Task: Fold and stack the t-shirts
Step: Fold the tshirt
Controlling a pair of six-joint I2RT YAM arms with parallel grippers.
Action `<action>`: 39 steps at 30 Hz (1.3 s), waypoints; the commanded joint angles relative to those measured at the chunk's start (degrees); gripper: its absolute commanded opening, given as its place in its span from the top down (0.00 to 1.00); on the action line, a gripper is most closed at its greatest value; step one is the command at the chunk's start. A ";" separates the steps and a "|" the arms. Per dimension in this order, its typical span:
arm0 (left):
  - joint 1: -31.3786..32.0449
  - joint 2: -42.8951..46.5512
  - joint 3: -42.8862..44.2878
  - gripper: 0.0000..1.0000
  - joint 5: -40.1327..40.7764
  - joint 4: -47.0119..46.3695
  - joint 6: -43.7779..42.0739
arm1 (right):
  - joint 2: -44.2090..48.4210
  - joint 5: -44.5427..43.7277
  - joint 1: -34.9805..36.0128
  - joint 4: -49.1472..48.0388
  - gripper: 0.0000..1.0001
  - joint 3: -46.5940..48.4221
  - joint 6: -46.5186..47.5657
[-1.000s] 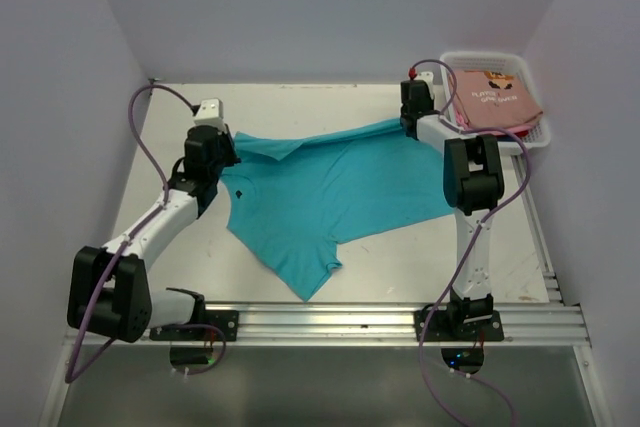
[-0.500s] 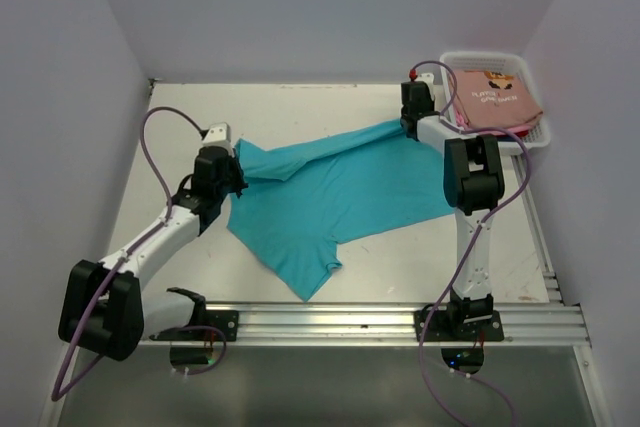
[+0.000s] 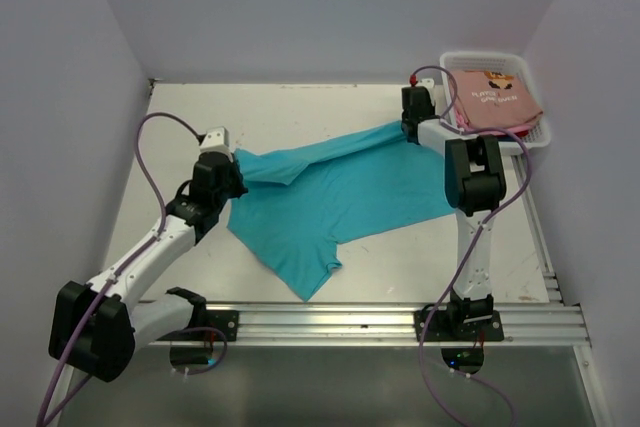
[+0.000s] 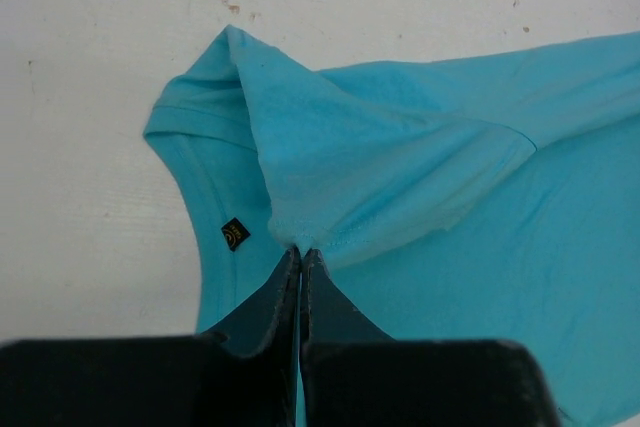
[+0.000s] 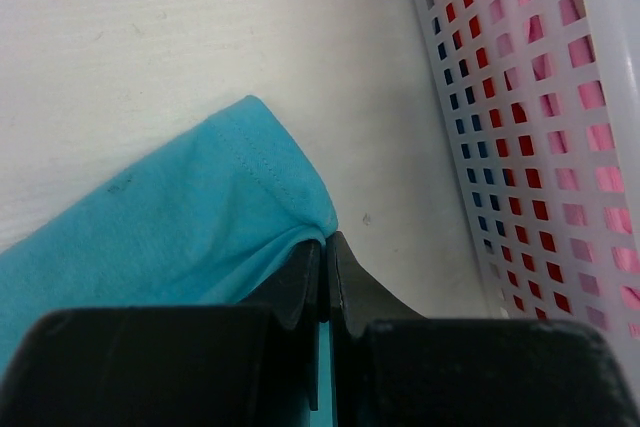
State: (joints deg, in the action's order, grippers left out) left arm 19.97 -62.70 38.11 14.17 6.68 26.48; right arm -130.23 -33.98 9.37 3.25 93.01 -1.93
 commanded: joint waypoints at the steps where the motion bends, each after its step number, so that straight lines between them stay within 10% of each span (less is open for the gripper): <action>1: 0.25 0.91 0.65 1.00 2.00 1.85 1.12 | 4.90 -2.15 -0.31 -2.28 1.00 -0.72 -0.35; 22: 0.34 3.02 0.91 1.00 3.58 5.88 7.09 | 5.69 -1.79 -0.31 -1.49 1.00 -1.52 -0.44; 24: 0.34 2.41 1.70 0.86 2.97 6.59 7.88 | 5.78 -1.79 -0.40 -1.05 1.00 -1.34 -0.70; 25: 0.34 2.32 2.05 0.61 2.44 7.38 8.23 | 5.87 -1.88 -0.40 -0.96 0.99 -1.43 -0.62; 27: 0.34 2.58 2.93 0.29 2.26 8.08 9.46 | 5.96 -2.23 -0.40 -0.52 0.86 -1.17 -0.79; 28: 0.42 2.93 3.11 0.00 2.44 8.70 9.73 | 5.87 -2.32 -0.40 -0.09 0.61 -0.91 -0.70; 34: 0.60 6.27 5.04 0.00 4.54 9.32 10.17 | 7.01 -2.06 -0.31 1.32 0.09 0.24 -0.88; 39: 0.60 5.92 4.87 0.00 5.78 6.51 8.06 | 8.59 -1.10 -0.40 0.62 0.01 0.06 -1.14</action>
State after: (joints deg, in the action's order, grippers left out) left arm 20.21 -56.53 41.08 17.82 15.49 35.35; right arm -126.89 -34.94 9.28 4.78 91.59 -2.35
